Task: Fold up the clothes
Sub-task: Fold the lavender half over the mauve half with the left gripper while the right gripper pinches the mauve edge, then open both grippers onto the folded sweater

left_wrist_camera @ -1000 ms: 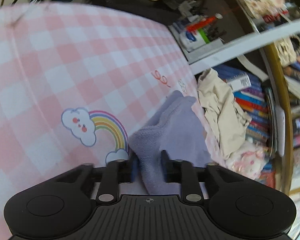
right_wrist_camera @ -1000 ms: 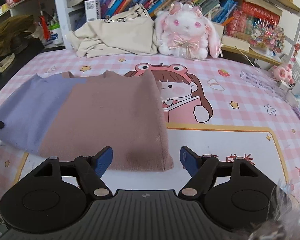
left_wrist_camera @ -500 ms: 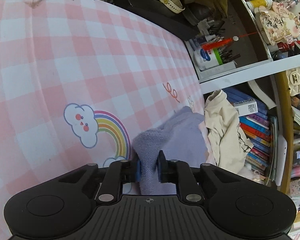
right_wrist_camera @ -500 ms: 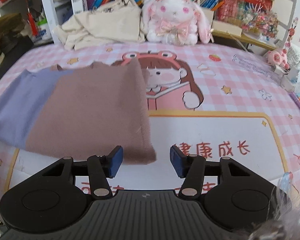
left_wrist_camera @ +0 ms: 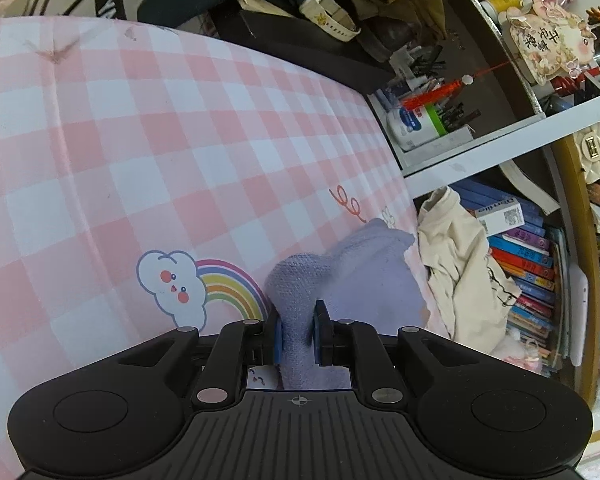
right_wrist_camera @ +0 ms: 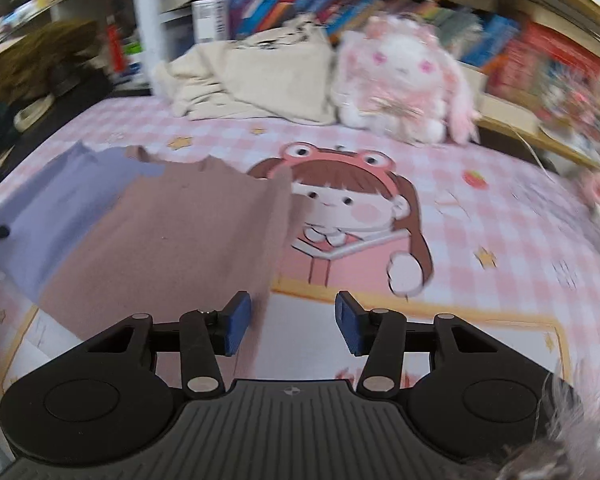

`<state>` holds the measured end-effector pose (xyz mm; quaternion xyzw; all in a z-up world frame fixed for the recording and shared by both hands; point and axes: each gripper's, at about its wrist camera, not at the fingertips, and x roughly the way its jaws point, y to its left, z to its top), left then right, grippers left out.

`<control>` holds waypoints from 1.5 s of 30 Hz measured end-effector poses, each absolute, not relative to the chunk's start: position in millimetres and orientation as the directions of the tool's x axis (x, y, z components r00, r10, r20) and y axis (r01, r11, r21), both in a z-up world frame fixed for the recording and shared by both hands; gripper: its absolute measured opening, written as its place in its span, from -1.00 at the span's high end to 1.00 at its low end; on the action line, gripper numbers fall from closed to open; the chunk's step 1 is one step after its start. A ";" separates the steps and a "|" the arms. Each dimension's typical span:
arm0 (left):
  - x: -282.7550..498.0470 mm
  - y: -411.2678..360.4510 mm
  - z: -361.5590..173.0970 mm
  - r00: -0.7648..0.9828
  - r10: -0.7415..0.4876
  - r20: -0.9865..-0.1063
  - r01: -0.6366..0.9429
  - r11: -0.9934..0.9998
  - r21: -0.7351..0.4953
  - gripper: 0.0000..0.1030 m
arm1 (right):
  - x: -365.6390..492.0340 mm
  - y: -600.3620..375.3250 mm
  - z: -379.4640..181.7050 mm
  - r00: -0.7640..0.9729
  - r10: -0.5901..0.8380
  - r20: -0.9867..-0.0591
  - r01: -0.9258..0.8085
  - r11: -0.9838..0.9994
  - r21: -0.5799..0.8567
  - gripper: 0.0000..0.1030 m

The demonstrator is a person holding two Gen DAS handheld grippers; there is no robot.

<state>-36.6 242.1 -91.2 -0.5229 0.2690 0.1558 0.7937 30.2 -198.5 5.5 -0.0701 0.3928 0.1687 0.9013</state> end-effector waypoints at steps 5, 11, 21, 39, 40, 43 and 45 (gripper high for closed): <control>-32.8 231.0 -79.5 0.785 0.025 -0.619 -0.564 0.440 -0.699 0.76 | 21.0 -205.5 7.0 0.593 0.358 -0.722 -0.468 0.882 0.054 0.09; -30.9 211.2 -51.2 0.785 0.101 -0.612 -0.554 0.557 -0.619 0.81 | 7.8 -219.5 -1.6 0.512 0.431 -0.743 -0.558 0.825 0.094 0.09; -27.6 161.5 6.5 0.820 0.156 -0.550 -0.492 0.684 -0.539 0.83 | 27.8 -247.2 -12.5 0.412 0.554 -0.723 -0.571 0.775 0.269 0.62; -6.1 -34.4 69.8 0.863 -0.048 -0.503 -0.139 0.935 -0.326 0.78 | 44.7 -255.9 -34.0 0.324 0.621 -0.714 -0.601 0.718 0.352 0.77; -3.6 -49.1 66.1 0.850 -0.065 -0.522 -0.113 0.947 -0.301 0.69 | 44.9 -257.7 -34.1 0.317 0.627 -0.712 -0.601 0.713 0.360 0.77; 5.3 -83.7 32.6 0.756 -0.075 -0.650 -0.070 0.979 -0.194 0.58 | 45.5 -266.2 -33.7 0.295 0.646 -0.704 -0.597 0.700 0.392 0.76; 4.3 -93.2 15.1 0.714 -0.082 -0.695 -0.056 0.983 -0.174 0.32 | 46.1 -275.1 -34.0 0.280 0.658 -0.698 -0.588 0.693 0.417 0.75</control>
